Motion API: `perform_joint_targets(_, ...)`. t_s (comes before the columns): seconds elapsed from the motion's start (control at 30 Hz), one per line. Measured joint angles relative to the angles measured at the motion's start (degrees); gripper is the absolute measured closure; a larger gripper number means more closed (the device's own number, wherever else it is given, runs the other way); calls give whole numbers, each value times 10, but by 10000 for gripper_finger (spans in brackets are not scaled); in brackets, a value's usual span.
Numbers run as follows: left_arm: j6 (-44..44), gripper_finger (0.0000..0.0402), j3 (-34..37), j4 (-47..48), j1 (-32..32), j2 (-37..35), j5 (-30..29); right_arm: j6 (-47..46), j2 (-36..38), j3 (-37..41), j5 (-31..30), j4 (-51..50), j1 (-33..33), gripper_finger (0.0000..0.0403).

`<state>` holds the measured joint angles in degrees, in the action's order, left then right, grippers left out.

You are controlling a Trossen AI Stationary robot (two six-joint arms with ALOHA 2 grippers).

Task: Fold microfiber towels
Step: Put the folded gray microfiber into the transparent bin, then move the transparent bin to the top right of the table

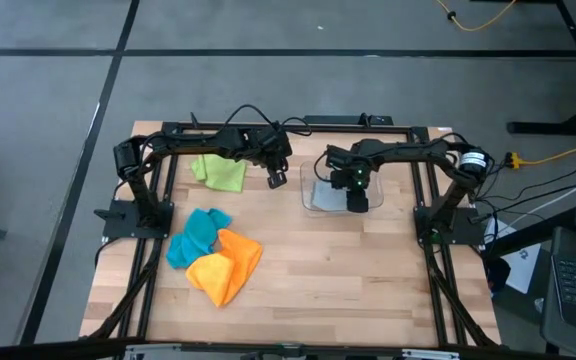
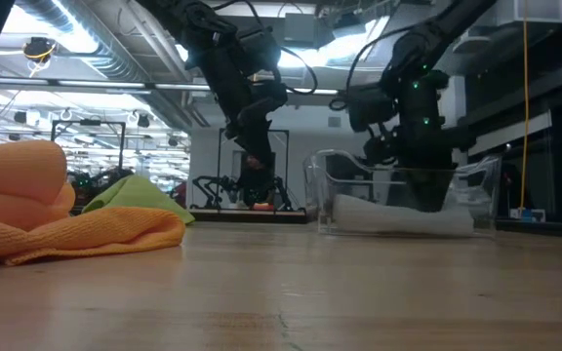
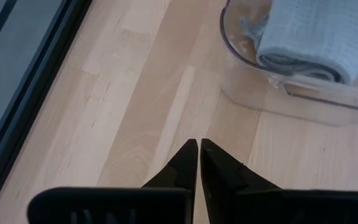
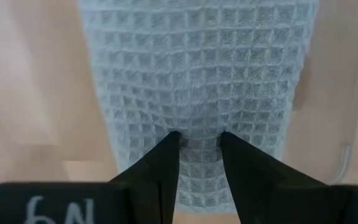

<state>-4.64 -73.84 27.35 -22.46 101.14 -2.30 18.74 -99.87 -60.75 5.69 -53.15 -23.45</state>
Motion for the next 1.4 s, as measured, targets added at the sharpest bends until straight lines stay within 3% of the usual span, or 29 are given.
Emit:
perform_joint_targets(0.13,0,388,0,0,0,0,0,9,-4,-1,-42,13,-12,279)
perform_joint_targets(0.37,0,388,0,0,0,0,0,42,-5,-26,-53,30,-14,279)
perform_joint_targets(0.63,0,388,0,0,0,0,0,68,-5,-51,-179,23,-17,279)
perform_joint_targets(0.7,0,388,0,0,0,0,0,52,-5,-71,-173,-5,-17,279)
perform_joint_targets(0.97,0,388,0,0,0,0,0,-51,-5,-124,-44,-115,-8,279)
perform_joint_targets(1.17,-1,388,0,0,0,0,0,-63,19,-113,-62,-119,27,279)
perform_joint_targets(1.4,-1,388,0,0,0,0,0,-81,99,-113,-90,-108,75,279)
